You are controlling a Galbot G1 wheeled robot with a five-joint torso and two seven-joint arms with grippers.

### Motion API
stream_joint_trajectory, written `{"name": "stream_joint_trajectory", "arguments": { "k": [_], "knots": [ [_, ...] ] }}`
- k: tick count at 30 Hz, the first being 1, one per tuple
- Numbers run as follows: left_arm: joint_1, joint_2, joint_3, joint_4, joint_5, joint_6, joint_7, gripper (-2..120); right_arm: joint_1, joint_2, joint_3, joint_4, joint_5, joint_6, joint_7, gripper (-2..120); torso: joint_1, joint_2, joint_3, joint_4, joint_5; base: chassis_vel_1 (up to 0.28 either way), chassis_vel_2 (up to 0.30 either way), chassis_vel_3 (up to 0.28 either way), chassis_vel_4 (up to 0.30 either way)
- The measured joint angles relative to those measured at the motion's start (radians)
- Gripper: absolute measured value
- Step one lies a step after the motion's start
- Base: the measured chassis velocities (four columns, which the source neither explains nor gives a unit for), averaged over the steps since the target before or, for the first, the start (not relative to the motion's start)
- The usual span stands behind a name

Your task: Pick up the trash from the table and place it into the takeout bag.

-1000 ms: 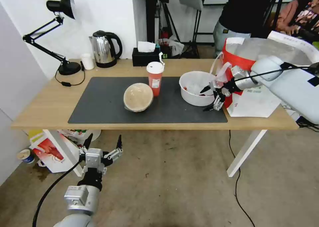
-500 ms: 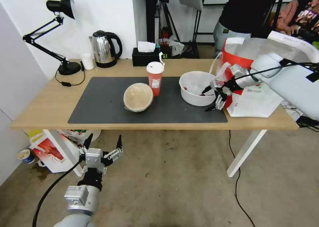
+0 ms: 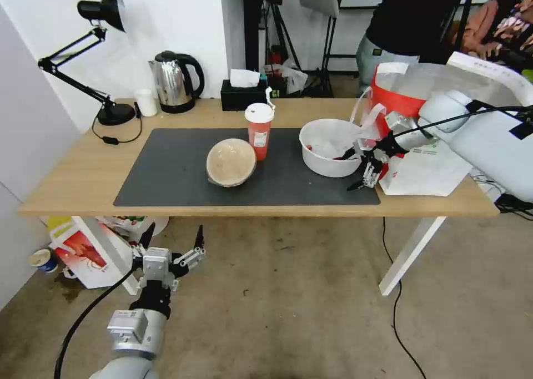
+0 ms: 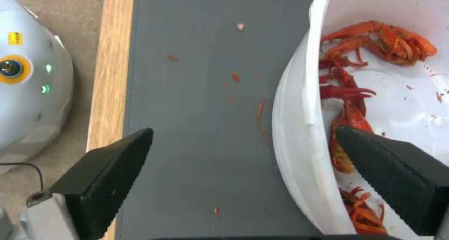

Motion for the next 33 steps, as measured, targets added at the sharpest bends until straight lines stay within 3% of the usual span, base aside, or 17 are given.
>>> {"name": "stream_joint_trajectory", "arguments": {
  "k": [7,10,16,30,33],
  "knots": [
    [0.0,0.0,0.0,0.0,0.0,0.0,0.0,100,-0.001,0.004,0.0,-0.014,-0.013,0.004,-0.007,96,0.0,0.0,0.0,0.0001,-0.0001,0.0,0.0,0.0,0.0],
    [0.0,0.0,0.0,0.0,0.0,0.0,0.0,100,0.0,0.009,0.0,-0.031,-0.024,0.008,-0.012,86,0.0,0.0,0.0,0.0,-0.0001,0.0,0.0,0.0,0.0],
    [0.0,0.0,0.0,0.0,0.0,0.0,0.0,100,0.002,0.022,0.0,-0.058,-0.037,0.012,-0.026,84,0.0,0.0,0.0,0.0,-0.0001,0.0,0.0,0.0,0.0],
    [0.0,0.0,0.0,0.0,0.0,0.0,0.0,100,0.021,0.036,-0.006,-0.093,-0.035,0.012,-0.032,37,0.0,0.0,0.0,0.0001,0.0,0.0,0.0,0.0,0.0],
    [0.0,0.0,0.0,0.0,0.0,0.0,0.0,100,0.027,0.033,-0.011,-0.092,-0.023,0.01,-0.028,20,0.0,0.0,0.0,0.0,-0.0001,0.0,0.0,0.0,0.0]
  ]
}}
